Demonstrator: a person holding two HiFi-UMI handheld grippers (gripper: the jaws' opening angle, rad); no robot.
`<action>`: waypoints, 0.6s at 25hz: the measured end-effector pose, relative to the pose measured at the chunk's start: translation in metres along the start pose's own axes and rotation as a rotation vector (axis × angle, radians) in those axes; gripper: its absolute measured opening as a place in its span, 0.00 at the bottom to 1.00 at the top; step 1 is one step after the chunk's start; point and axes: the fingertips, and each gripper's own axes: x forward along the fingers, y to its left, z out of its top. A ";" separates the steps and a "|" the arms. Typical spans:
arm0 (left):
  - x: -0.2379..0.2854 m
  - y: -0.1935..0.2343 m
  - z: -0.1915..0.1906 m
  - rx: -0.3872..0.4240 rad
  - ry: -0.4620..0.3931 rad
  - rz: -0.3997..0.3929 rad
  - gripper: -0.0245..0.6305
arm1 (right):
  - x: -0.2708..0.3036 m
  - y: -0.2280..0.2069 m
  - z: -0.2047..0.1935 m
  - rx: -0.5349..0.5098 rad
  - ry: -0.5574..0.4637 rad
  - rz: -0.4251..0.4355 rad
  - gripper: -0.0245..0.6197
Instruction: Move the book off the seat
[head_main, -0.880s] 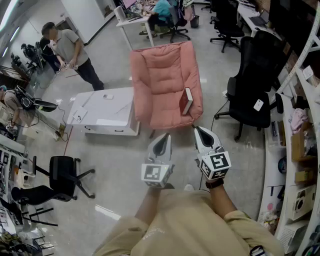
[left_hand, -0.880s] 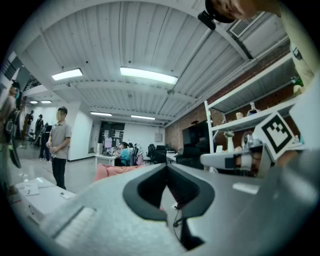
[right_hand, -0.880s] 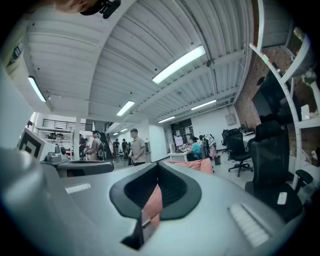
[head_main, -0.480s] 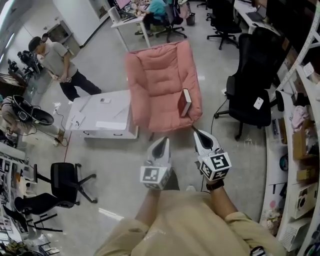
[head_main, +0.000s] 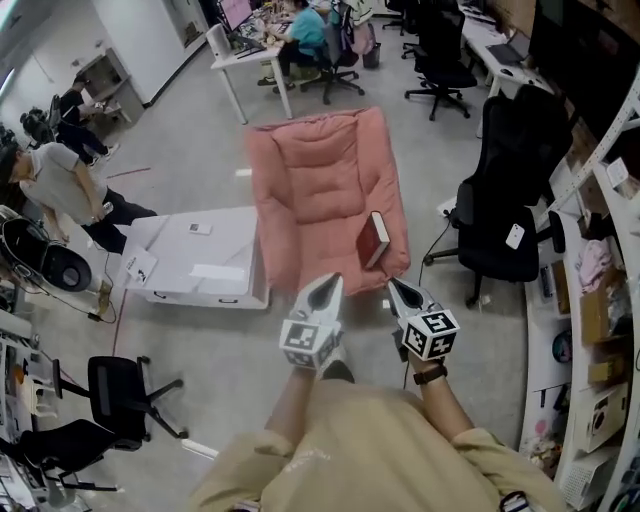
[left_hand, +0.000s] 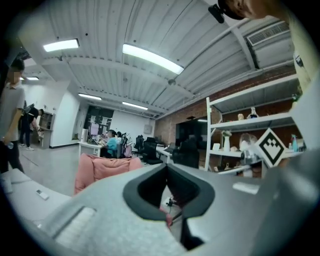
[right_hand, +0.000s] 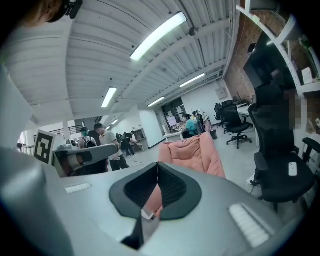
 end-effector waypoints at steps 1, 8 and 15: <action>0.005 0.017 0.003 -0.003 0.002 -0.010 0.04 | 0.015 0.000 0.003 0.001 -0.001 -0.002 0.05; 0.028 0.122 -0.014 -0.031 0.075 -0.081 0.04 | 0.104 -0.018 -0.003 0.053 0.021 -0.090 0.06; 0.057 0.178 -0.060 -0.058 0.189 -0.177 0.04 | 0.141 -0.049 -0.032 0.122 0.073 -0.196 0.07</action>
